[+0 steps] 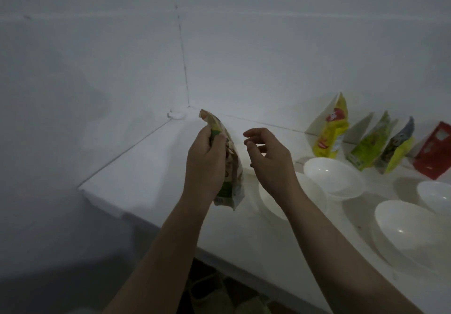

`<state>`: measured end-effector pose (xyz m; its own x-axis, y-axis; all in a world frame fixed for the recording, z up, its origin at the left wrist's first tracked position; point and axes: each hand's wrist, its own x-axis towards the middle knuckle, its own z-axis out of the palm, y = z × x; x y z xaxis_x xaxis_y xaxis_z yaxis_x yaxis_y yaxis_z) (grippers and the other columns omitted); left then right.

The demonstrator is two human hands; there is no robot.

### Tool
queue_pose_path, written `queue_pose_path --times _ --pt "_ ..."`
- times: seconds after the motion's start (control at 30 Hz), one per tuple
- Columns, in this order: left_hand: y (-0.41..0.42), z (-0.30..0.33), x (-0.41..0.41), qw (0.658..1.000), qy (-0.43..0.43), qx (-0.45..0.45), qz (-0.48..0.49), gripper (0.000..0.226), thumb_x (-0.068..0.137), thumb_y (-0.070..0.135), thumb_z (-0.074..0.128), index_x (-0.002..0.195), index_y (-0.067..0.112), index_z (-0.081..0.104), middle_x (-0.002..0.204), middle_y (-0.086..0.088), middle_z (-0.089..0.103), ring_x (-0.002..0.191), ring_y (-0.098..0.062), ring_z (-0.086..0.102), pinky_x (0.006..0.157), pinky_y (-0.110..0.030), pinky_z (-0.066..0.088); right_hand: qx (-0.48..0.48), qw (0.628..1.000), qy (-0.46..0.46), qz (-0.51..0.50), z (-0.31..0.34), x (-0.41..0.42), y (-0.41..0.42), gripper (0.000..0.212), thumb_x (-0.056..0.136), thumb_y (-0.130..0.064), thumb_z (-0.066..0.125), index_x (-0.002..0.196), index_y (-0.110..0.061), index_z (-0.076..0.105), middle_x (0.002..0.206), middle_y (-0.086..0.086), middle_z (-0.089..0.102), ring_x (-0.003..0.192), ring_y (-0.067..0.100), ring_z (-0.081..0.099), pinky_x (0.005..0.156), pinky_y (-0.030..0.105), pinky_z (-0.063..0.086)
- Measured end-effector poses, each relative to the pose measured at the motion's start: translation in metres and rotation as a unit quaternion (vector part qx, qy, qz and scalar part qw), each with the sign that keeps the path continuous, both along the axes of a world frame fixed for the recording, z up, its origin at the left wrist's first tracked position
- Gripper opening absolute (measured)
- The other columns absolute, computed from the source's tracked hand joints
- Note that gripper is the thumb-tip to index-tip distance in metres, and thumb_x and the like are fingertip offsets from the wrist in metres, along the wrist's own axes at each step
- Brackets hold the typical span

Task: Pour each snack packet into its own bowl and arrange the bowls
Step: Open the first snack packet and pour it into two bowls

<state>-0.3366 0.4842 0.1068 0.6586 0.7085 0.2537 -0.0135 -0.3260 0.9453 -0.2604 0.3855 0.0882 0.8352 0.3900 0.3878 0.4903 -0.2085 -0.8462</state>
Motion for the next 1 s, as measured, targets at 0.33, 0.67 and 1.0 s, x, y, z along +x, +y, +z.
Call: queue_pose_path --times 0.33,0.67,1.0 --pt "0.076 -0.039 -0.011 0.975 0.178 -0.074 -0.113 0.016 0.096 0.02 0.051 0.112 0.016 0.051 0.106 -0.005 0.061 0.097 -0.019 0.06 0.077 -0.028 0.051 -0.044 0.99 0.13 0.026 -0.029 -0.009 0.058 0.022 0.097 -0.019 0.05 0.114 -0.025 0.063 0.104 -0.014 0.064 0.091 0.007 0.063 0.091 0.041 0.055" --pt "0.134 -0.047 0.019 0.888 0.109 -0.375 -0.244 0.038 0.102 0.03 0.041 0.114 0.003 0.066 0.093 -0.012 0.072 0.08 -0.021 0.069 0.065 -0.03 0.057 -0.005 0.969 0.245 -0.033 -0.046 0.0 0.093 0.022 0.101 -0.024 0.046 0.108 -0.027 0.066 0.112 -0.002 0.066 0.102 0.014 0.064 0.086 0.033 0.057" --pt "0.142 -0.04 0.048 0.894 0.106 -0.207 -0.383 0.018 0.096 0.03 0.058 0.088 0.014 0.064 0.067 0.0 0.054 0.059 -0.014 0.051 0.069 -0.034 0.042 0.015 0.965 0.259 -0.048 -0.026 0.002 0.108 0.032 0.103 -0.038 0.041 0.101 -0.013 0.062 0.101 0.008 0.068 0.099 0.02 0.064 0.094 0.04 0.051"
